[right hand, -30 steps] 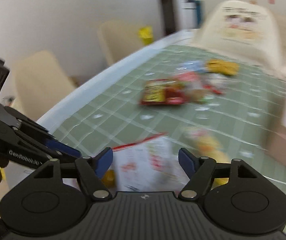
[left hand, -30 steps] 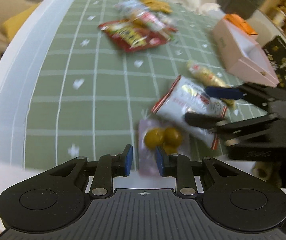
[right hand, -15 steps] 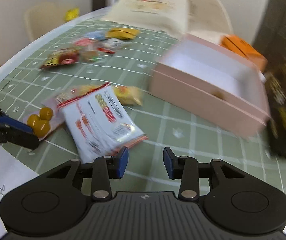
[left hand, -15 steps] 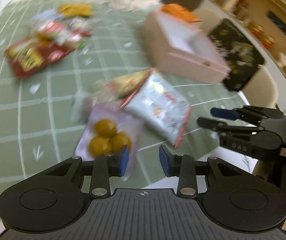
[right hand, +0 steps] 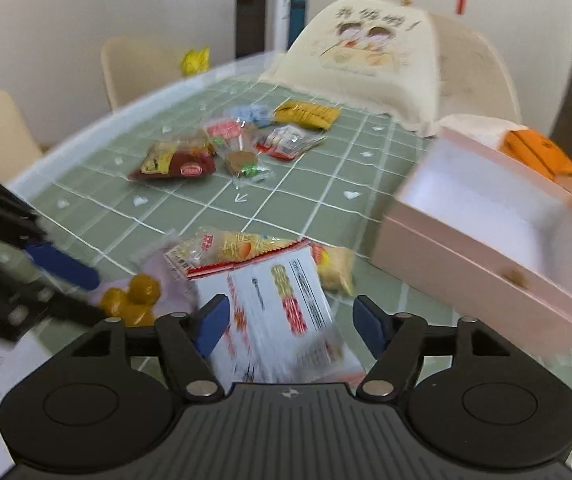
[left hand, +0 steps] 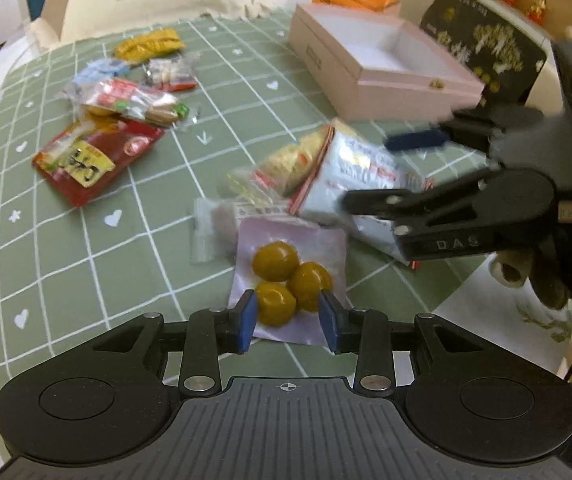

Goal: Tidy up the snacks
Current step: 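Lift the cake tray with left tool while right tool lifts the white packet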

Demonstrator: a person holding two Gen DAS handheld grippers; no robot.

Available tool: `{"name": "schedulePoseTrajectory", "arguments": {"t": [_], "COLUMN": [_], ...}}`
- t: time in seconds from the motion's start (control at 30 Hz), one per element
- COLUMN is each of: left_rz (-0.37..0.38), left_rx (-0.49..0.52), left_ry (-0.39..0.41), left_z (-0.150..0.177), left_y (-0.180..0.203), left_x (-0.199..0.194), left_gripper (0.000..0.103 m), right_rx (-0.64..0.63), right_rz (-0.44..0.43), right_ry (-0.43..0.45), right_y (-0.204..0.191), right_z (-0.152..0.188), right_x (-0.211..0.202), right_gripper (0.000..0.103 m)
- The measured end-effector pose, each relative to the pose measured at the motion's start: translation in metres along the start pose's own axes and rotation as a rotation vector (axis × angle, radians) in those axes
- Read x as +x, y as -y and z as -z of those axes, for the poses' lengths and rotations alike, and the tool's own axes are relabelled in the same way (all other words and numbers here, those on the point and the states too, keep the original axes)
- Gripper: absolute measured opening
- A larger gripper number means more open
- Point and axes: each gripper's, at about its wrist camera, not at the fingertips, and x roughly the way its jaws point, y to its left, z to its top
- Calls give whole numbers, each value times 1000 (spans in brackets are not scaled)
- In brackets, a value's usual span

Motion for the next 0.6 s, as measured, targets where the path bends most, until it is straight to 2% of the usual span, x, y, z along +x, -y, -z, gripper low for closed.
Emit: {"name": "schedulePoseTrajectory", "arguments": {"t": [0.03, 0.13, 0.2, 0.27, 0.4, 0.5, 0.6], "left_rz": [-7, -20, -19, -30, 1, 17, -7], "left_rx": [13, 30, 14, 6, 57, 88, 31], "left_ry": [-15, 6, 13, 9, 18, 74, 61], "left_z": [-2, -9, -17, -24, -23, -22, -32], "left_y": [2, 7, 8, 11, 21, 18, 11], "left_x": [7, 17, 23, 27, 11, -1, 12], "left_gripper": [46, 47, 47, 47, 47, 47, 46], "right_rx": [-6, 11, 49, 96, 159, 229, 313], "right_rz": [-19, -71, -39, -23, 30, 70, 83], "right_ry": [-9, -73, -78, -78, -92, -93, -69], "right_y": [0, 3, 9, 18, 36, 51, 64], "right_z": [-4, -8, 0, 13, 41, 58, 70], "right_x": [8, 13, 0, -17, -45, -55, -60], "right_gripper": [76, 71, 62, 46, 46, 49, 59]}}
